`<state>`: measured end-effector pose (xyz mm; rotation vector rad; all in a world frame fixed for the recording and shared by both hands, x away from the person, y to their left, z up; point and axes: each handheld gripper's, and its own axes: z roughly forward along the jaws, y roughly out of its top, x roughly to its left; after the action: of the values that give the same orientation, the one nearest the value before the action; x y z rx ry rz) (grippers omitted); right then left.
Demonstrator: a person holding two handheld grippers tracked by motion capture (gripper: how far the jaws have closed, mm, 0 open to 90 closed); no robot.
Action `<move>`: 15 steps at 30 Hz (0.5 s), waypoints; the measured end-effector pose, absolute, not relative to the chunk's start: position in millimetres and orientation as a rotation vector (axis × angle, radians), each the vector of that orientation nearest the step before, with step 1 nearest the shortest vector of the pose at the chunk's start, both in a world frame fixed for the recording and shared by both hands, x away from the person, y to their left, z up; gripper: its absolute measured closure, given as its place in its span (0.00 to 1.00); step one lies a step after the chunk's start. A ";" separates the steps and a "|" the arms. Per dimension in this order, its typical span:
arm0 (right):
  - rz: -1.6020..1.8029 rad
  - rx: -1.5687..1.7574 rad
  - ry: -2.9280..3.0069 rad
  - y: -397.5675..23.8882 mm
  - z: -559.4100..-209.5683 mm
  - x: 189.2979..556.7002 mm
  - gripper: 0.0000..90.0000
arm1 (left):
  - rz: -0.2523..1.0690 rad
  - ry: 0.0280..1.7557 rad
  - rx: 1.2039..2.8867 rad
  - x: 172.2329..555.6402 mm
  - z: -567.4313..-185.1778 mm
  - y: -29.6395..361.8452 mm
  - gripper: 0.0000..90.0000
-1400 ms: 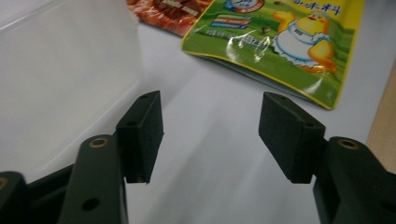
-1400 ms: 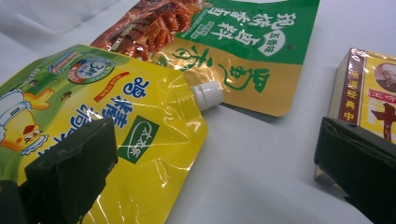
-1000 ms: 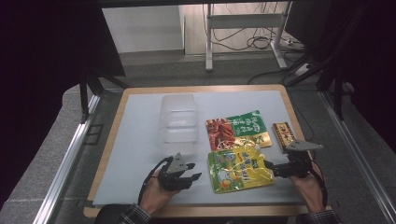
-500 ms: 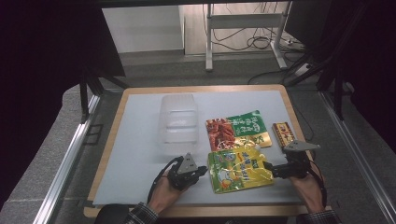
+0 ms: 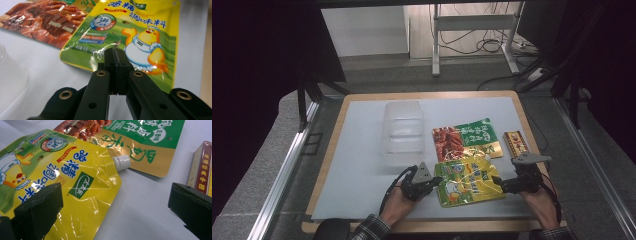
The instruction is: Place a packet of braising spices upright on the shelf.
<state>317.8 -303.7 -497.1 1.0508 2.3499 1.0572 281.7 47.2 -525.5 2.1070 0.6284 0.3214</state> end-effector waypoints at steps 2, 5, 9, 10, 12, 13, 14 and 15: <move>1.057 1.051 2.351 -303.5 -497.4 317.5 0.00 | 0.317 0.622 2.102 284.9 -526.5 42.8 1.00; 1.051 1.059 2.358 -304.4 -498.2 317.6 0.00 | 0.313 0.603 2.102 289.8 -527.4 35.3 1.00; 1.051 1.071 2.362 -305.6 -499.2 317.9 0.00 | 0.301 0.591 2.109 295.7 -530.2 27.4 1.00; 1.054 1.070 2.361 -305.8 -499.1 317.9 0.00 | 0.294 0.593 2.108 297.1 -531.4 26.3 1.00; 1.056 1.064 2.359 -306.0 -498.8 317.9 0.00 | 0.278 0.595 2.107 299.5 -534.1 26.1 1.00; 1.056 1.062 2.359 -306.0 -498.7 317.8 0.00 | 0.264 0.595 2.103 300.6 -535.0 27.3 1.00; 1.057 1.062 2.358 -306.0 -498.6 317.8 0.00 | 0.257 0.597 2.107 301.4 -535.8 28.0 1.00; 1.058 1.063 2.357 -305.9 -498.6 317.8 0.00 | 0.255 0.603 2.107 301.2 -536.4 28.2 1.00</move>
<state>317.8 -305.9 -498.6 1.0633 2.3571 1.0581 301.2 28.2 -536.4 2.1069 0.6027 0.2551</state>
